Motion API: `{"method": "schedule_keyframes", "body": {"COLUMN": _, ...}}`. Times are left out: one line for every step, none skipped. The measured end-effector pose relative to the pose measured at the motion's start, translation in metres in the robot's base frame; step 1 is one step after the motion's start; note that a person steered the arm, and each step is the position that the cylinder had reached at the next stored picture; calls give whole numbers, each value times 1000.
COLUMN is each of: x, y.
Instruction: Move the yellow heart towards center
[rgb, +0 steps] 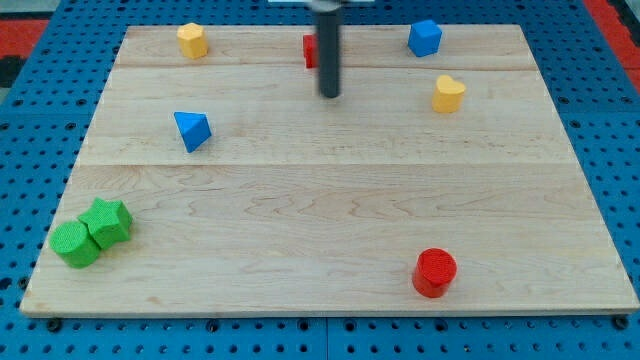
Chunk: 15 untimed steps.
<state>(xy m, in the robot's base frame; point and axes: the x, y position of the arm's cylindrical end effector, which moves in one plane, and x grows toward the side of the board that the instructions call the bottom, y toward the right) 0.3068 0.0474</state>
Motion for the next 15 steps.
{"method": "schedule_keyframes", "body": {"x": -2, "y": 108}}
{"method": "schedule_keyframes", "body": {"x": 14, "y": 149}}
{"method": "schedule_keyframes", "body": {"x": 55, "y": 145}}
{"method": "schedule_keyframes", "body": {"x": 67, "y": 145}}
{"method": "schedule_keyframes", "body": {"x": 67, "y": 145}}
{"method": "schedule_keyframes", "body": {"x": 67, "y": 145}}
{"method": "schedule_keyframes", "body": {"x": 67, "y": 145}}
{"method": "schedule_keyframes", "body": {"x": 67, "y": 146}}
{"method": "schedule_keyframes", "body": {"x": 71, "y": 147}}
{"method": "schedule_keyframes", "body": {"x": 84, "y": 154}}
{"method": "schedule_keyframes", "body": {"x": 99, "y": 157}}
{"method": "schedule_keyframes", "body": {"x": 108, "y": 157}}
{"method": "schedule_keyframes", "body": {"x": 148, "y": 136}}
{"method": "schedule_keyframes", "body": {"x": 183, "y": 66}}
{"method": "schedule_keyframes", "body": {"x": 169, "y": 53}}
